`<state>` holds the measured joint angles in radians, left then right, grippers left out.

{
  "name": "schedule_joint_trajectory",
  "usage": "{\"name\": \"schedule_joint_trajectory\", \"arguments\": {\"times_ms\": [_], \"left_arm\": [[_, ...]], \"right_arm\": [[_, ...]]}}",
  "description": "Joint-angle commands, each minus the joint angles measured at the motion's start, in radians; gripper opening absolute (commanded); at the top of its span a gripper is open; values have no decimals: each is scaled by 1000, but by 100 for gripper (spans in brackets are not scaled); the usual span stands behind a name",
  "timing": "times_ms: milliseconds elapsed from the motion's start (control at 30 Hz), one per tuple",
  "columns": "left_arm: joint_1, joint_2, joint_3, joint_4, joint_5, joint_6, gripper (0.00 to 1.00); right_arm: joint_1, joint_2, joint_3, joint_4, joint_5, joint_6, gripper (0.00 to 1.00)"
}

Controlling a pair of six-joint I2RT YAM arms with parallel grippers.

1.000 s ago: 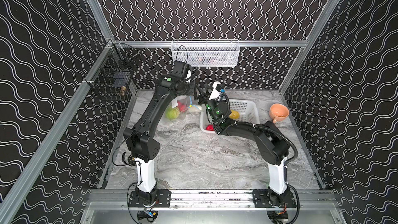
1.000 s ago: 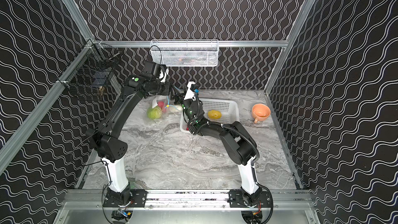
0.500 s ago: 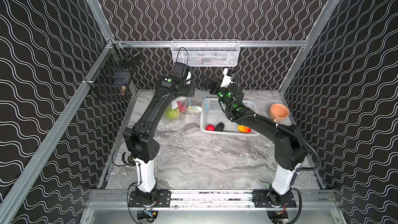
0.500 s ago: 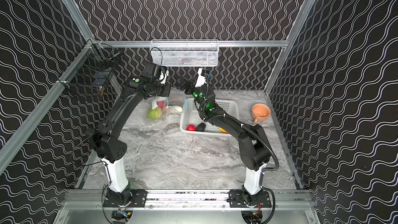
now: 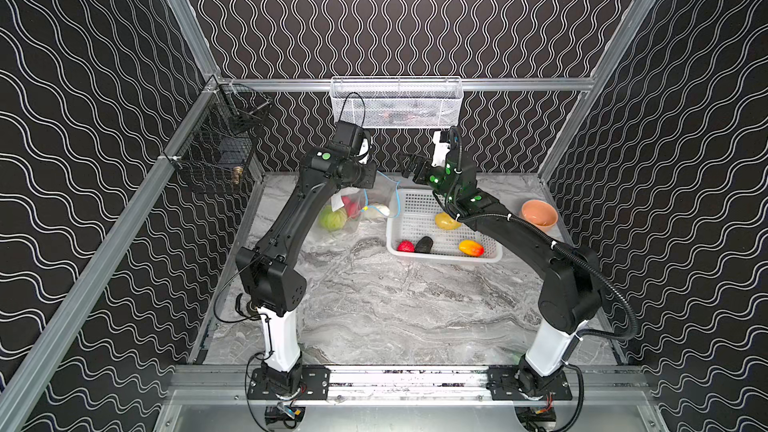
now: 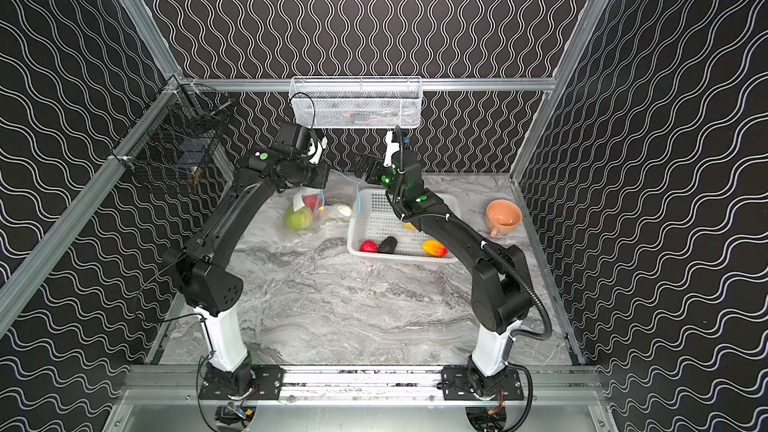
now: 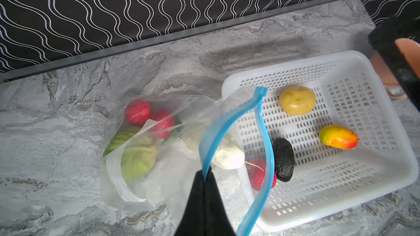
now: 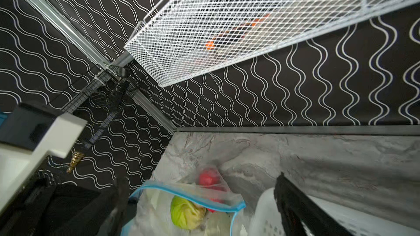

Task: Place the food in the zip-top bag and seal the zipper
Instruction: 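Withdraw the right gripper from the bag to above the yellow potato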

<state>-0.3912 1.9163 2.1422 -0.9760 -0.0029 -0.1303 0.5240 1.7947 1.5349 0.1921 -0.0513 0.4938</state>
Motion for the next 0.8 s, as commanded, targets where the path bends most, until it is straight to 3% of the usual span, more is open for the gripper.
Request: {"name": "schedule_joint_trajectory", "arguments": {"times_ms": [0,767], "left_arm": [[-3,-13,-6,19,6,25,0],[-21,-55,-102,46,-37,81,0]], "right_arm": [[-11,-17,21,-111,-12,-21,99],[-82,23,138,-532,57,-210,99]]}}
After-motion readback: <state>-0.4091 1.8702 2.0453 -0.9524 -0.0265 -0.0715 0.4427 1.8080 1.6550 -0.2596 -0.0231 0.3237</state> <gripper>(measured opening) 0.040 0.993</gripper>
